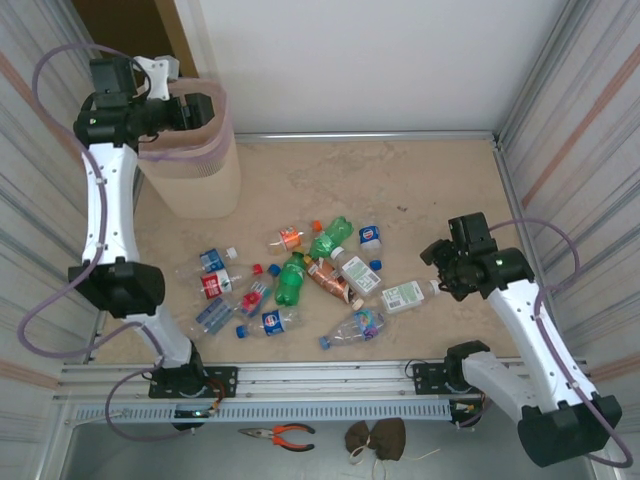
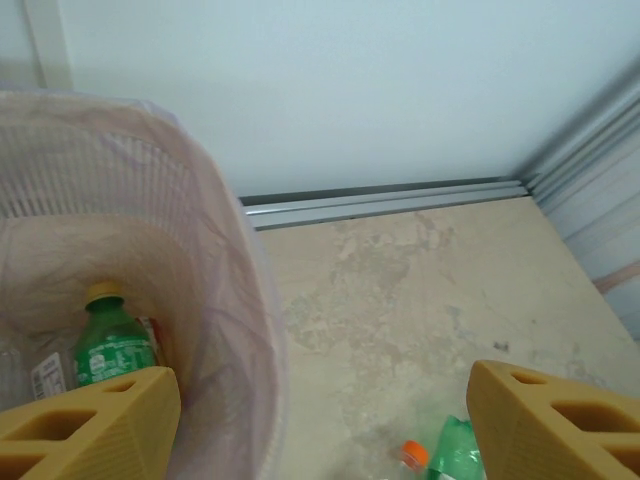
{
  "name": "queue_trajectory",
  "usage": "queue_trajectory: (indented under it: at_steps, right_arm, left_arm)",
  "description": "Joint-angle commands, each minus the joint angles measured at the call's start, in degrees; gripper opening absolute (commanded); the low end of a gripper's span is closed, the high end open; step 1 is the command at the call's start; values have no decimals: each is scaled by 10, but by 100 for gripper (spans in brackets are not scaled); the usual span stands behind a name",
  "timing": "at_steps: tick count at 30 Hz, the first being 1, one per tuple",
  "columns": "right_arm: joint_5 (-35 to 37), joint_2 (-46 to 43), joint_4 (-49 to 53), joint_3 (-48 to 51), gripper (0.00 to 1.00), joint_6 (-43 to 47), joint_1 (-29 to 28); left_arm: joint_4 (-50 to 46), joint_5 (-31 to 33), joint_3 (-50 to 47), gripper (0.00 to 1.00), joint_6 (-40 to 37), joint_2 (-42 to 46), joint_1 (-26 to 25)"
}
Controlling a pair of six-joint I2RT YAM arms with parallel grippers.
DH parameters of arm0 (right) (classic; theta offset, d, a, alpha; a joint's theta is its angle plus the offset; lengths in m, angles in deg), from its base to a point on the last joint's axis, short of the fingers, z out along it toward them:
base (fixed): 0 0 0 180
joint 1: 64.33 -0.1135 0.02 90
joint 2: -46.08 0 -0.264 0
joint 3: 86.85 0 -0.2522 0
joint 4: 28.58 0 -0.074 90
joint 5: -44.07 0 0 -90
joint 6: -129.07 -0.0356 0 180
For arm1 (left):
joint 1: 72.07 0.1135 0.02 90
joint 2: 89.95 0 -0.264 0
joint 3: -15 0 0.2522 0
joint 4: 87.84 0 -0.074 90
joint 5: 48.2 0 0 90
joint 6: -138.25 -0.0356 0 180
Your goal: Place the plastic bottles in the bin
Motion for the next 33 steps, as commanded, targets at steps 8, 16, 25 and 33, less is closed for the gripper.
queue_trajectory:
  at_steps: [8,16,25,33]
  right_arm:
    - [-98,35,-92,102,72,-46,125]
    - [-163,90,-165,156,72,-79,172]
    - [-190,190,-211,152,68,-71,182]
    - [-218,267,-233,145,56,-72,192]
  left_arm:
    - [141,-93,-218,77,8,175,-60]
    - [133,-47,-294,79,-20,228,-146]
    - [121,-29,-332,79,-29,248,-191]
    - [125,13,-361,79,-38,278,-213]
